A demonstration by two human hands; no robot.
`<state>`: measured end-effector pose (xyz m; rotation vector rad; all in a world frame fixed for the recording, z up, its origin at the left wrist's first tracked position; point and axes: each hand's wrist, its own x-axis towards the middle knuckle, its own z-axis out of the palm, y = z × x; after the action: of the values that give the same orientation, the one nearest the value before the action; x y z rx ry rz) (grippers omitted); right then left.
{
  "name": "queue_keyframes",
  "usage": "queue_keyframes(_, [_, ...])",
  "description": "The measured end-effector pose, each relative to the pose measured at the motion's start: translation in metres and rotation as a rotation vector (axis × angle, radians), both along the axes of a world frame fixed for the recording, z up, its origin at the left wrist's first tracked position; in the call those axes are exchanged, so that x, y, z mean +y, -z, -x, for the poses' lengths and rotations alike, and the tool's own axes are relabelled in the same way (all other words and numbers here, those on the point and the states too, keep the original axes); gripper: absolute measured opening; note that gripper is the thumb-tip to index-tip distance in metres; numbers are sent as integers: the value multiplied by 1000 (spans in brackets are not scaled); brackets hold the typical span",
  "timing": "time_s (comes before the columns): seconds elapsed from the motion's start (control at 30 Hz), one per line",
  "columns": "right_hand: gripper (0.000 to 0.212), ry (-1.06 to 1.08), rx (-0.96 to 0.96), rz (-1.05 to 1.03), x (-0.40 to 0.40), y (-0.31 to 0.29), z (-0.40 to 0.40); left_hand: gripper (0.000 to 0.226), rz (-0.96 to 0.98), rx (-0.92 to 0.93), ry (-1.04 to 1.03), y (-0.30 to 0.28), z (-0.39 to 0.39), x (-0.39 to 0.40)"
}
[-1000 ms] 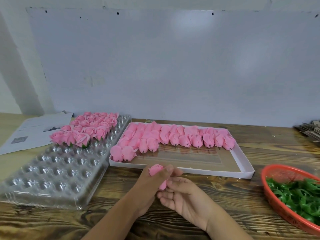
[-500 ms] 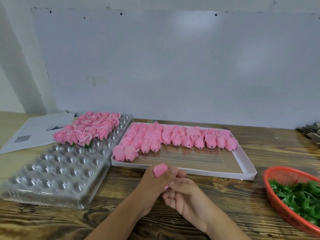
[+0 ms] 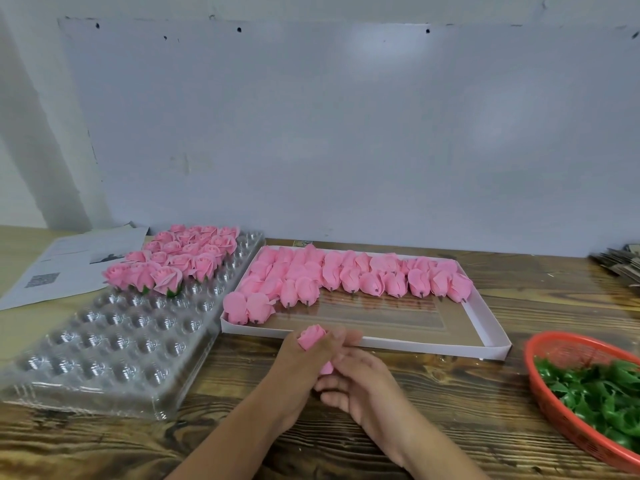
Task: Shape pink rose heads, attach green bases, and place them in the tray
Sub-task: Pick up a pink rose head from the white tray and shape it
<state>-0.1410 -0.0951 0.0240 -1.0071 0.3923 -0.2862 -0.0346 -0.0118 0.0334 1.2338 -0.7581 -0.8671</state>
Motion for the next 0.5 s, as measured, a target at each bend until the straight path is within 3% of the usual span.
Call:
queue_keyframes(0.1, [24, 100, 20, 231, 4, 5, 0, 48, -5, 17, -48, 0, 0, -2])
queue_keyframes(0.17, [21, 130, 12, 268, 6, 6, 0, 47, 4, 27, -61, 0, 1, -2])
queue_keyframes(0.33, [46, 144, -120, 22, 2, 6, 0, 46, 45, -11, -11, -3, 5, -3])
queue_keyframes(0.5, [36, 79, -168, -166, -4, 3, 0, 41, 71, -33, 9, -2, 4, -4])
